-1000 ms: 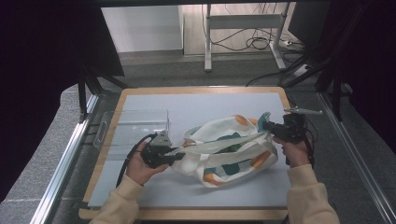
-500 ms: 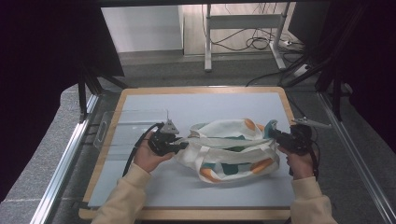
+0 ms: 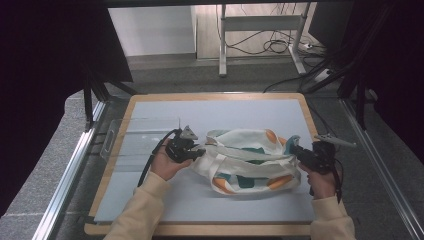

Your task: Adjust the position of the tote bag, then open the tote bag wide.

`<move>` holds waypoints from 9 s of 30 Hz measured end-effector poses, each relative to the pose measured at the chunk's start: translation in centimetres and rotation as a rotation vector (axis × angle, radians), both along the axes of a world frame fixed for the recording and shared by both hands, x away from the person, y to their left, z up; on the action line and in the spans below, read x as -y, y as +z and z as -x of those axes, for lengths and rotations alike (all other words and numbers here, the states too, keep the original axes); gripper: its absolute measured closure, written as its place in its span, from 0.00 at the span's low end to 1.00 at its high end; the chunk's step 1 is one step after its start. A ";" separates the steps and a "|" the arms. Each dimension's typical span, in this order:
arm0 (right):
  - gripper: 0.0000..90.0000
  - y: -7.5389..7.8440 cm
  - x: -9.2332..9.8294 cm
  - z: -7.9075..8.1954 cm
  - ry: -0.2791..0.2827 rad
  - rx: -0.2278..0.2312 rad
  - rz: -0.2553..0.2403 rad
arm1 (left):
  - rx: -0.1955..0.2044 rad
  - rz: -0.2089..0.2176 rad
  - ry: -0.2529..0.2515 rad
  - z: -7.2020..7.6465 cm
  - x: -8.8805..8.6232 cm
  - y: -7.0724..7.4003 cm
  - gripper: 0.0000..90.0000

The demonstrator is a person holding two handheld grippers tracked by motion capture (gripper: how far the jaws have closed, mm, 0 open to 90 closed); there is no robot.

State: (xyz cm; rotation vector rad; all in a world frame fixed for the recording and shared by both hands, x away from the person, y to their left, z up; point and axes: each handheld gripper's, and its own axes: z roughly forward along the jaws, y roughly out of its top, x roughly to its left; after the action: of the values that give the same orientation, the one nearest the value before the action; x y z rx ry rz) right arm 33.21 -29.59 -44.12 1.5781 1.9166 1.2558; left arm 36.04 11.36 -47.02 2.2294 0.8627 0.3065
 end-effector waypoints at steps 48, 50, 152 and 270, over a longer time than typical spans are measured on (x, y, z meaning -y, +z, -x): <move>0.28 4.0 -6.6 1.8 0.412 0.159 0.105 | 0.083 0.182 -0.049 5.9 -3.8 3.6 0.31; 0.28 4.0 -6.9 2.0 0.431 0.159 0.110 | 0.084 0.179 -0.049 5.9 -3.7 3.7 0.31; 0.35 1.7 -9.4 2.9 0.596 0.080 0.168 | -0.014 -0.045 -0.402 -1.0 6.5 2.5 0.90; 0.70 -3.5 -11.0 5.7 0.762 -0.026 0.274 | 0.064 0.024 -0.096 -6.1 4.3 4.8 0.51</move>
State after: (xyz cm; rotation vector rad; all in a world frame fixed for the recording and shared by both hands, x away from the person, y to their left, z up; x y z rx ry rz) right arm 27.52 -18.62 -47.61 0.7339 2.6888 1.1374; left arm 42.09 7.11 -42.23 2.2178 0.7197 0.3187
